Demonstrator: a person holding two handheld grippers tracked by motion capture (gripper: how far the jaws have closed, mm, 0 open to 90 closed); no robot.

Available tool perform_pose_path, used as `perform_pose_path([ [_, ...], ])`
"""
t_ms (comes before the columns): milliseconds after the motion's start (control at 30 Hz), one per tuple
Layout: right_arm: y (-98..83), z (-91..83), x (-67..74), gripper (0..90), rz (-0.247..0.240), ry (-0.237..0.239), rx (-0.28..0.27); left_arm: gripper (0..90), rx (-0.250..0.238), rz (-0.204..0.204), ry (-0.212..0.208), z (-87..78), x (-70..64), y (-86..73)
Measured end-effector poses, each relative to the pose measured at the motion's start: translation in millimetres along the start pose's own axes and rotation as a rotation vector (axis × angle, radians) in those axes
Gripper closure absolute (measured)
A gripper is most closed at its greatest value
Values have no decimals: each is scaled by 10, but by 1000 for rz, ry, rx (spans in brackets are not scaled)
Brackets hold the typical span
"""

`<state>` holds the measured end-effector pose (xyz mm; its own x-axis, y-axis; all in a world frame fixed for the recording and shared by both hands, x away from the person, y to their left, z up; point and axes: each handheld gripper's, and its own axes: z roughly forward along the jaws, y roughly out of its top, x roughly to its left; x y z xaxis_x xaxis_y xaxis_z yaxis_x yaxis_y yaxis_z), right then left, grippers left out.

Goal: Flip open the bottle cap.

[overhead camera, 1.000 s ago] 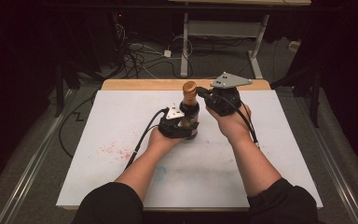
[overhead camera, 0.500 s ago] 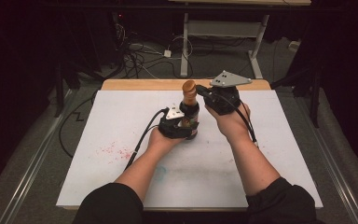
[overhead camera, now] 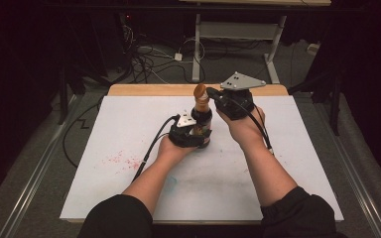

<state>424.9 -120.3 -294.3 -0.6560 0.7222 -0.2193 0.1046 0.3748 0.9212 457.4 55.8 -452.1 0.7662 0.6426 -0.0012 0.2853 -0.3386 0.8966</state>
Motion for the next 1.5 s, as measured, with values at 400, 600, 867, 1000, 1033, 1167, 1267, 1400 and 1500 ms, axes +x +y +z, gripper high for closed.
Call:
perform_pose_path([
  [400,116,77,203,900,-32,60,-22,287,-7,-3,-2,-1,-1,-10],
  [600,109,-46,89,900,-14,34,-32,287,-8,-4,-2,-1,1,-12],
  [867,75,-135,-35,900,1,11,-30,287,-11,-6,-5,2,5,-16],
  [1000,36,-162,-81,900,9,7,-24,286,-16,-7,-2,4,1,-20],
  [1033,23,-164,-88,900,12,5,-20,285,-16,-7,-3,4,3,-19],
  [1167,-37,-168,-146,900,32,1,-13,285,-16,-8,-4,4,5,-19],
  [1267,-108,-157,-193,900,43,-1,4,284,-18,-10,-4,5,8,-20],
  [1400,-212,-140,-263,897,71,9,7,280,-13,-11,-6,3,11,-15],
  [1500,-298,-112,-290,741,89,26,14,277,-4,-14,-8,-1,14,-4],
])
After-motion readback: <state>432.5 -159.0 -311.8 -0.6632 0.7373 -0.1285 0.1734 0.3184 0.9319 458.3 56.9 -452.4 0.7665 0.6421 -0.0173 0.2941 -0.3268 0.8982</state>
